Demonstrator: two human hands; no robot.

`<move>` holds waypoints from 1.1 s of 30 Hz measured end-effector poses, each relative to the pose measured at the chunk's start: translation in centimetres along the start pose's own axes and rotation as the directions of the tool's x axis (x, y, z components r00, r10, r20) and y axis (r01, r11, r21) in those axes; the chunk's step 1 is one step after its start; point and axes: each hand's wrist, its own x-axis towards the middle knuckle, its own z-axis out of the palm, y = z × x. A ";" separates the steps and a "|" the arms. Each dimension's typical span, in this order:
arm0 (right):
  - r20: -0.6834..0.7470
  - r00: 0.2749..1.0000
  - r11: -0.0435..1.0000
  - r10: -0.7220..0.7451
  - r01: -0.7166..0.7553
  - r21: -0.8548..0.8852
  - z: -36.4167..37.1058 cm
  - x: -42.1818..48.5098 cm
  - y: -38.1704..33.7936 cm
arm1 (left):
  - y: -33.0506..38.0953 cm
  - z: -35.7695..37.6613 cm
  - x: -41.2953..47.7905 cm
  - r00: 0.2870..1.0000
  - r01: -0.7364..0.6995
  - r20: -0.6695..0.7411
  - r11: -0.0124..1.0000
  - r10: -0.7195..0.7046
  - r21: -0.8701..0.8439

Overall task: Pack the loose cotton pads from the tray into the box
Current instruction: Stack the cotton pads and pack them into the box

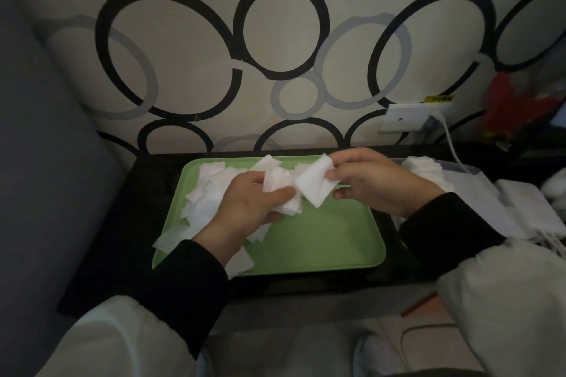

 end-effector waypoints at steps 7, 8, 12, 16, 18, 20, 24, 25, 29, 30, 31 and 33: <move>0.086 0.996 0.987 -0.004 0.018 -0.157 1.1 0.3 0.1 | 0.2 0.7 -0.2 0.992 0.004 0.126 1.000 -0.007 0.021; 0.080 0.997 0.977 -0.007 0.024 -0.212 1.0 0.2 0.0 | 0.3 0.7 -0.2 0.990 0.004 0.139 1.000 -0.007 0.023; 0.068 0.998 0.941 -0.013 0.035 -0.337 0.9 0.1 -0.3 | 0.5 0.8 -0.2 0.984 0.041 0.170 0.999 -0.044 0.021; 0.032 0.999 0.935 0.005 0.007 -0.354 1.2 0.4 0.1 | 0.4 0.7 -0.2 0.985 0.085 0.150 0.996 -0.084 -0.005; -0.001 1.000 0.936 0.010 -0.010 -0.353 1.4 0.5 0.2 | 0.5 0.7 -0.2 0.987 0.107 0.124 0.994 -0.102 -0.031; -0.030 0.999 0.933 0.018 -0.027 -0.359 1.6 0.6 0.3 | 0.6 0.7 -0.4 0.985 0.129 0.122 0.990 -0.122 -0.054; -0.076 0.997 0.940 -0.002 -0.024 -0.341 2.2 0.9 0.5 | 0.6 0.5 -0.6 0.987 0.035 0.153 0.999 -0.041 0.042; -0.087 0.996 0.941 -0.008 -0.022 -0.338 2.3 1.0 0.5 | 0.5 0.5 -0.6 0.991 0.025 0.131 0.999 -0.031 0.042; -0.201 0.979 0.943 -0.036 -0.033 -0.331 2.1 2.0 1.1 | 0.5 -0.3 -0.2 1.000 0.025 -0.008 0.998 -0.026 -0.055; -0.268 0.962 0.937 -0.047 -0.051 -0.347 1.7 2.6 1.6 | 0.5 -0.6 -0.1 0.998 0.019 -0.052 0.997 -0.023 -0.071; -0.348 0.935 0.926 -0.062 -0.077 -0.370 1.2 3.3 2.4 | 0.6 -0.9 0.0 0.995 0.012 -0.097 0.997 -0.020 -0.079; -0.488 0.867 0.891 -0.103 -0.137 -0.432 0.1 4.7 4.0 | 0.8 -1.6 0.1 0.986 -0.012 -0.169 0.997 -0.002 -0.080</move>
